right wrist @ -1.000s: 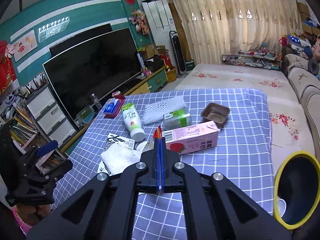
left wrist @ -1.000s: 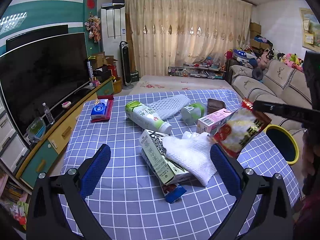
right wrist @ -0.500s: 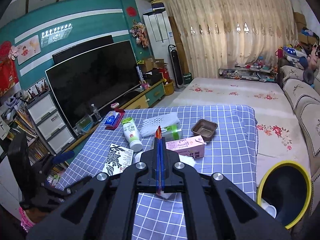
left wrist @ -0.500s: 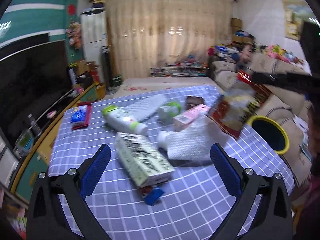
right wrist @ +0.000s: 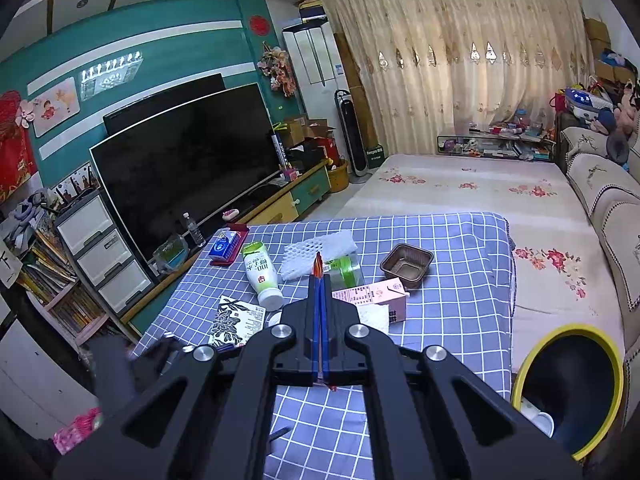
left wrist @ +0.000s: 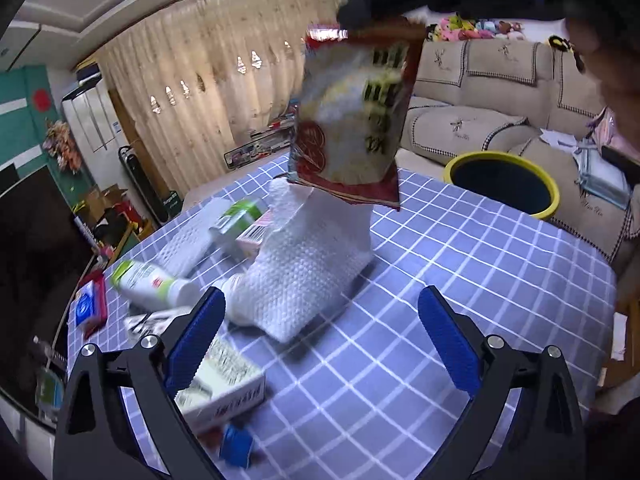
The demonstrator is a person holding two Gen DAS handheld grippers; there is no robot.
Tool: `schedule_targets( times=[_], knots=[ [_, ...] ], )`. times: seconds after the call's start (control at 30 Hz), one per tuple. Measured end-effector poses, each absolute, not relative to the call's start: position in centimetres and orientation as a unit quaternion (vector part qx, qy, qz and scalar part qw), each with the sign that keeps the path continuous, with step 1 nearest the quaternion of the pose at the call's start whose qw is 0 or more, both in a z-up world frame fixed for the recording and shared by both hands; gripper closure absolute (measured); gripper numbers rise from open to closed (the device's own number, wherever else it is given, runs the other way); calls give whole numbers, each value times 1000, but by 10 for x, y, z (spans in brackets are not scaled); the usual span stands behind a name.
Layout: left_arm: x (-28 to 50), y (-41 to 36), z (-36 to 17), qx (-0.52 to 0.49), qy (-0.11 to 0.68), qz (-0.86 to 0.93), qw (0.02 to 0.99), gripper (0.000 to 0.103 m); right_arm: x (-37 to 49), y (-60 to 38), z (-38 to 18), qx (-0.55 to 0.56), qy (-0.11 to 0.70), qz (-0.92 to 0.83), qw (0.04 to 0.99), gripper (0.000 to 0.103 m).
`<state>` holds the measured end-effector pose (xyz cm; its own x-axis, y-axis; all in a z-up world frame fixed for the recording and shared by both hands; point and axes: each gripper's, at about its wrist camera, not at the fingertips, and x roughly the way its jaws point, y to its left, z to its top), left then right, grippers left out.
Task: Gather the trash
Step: 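Carry the snack bag toward the bin with the right gripper while the left gripper grasps the white knitted cloth, then open the right gripper over the bin while the left gripper lifts the cloth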
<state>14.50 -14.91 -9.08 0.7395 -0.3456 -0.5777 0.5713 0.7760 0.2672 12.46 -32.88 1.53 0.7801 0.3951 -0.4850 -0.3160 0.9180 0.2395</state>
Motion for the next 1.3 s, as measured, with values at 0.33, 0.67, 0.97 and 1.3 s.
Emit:
schedule_targets(
  times=[0.33, 0.67, 0.97, 1.3],
  knots=[
    [194, -179, -106, 218, 267, -273, 898, 13, 122, -337, 19, 76, 268, 195, 940, 102],
    [216, -200, -120, 219, 270, -288, 892, 46, 111, -344, 27, 80, 260, 203, 941, 102],
    [220, -187, -119, 202, 287, -302, 886, 95, 104, -350, 34, 83, 249, 201, 944, 102],
    [199, -166, -106, 180, 292, -295, 892, 95, 96, -375, 45, 88, 228, 167, 955, 102]
  ],
)
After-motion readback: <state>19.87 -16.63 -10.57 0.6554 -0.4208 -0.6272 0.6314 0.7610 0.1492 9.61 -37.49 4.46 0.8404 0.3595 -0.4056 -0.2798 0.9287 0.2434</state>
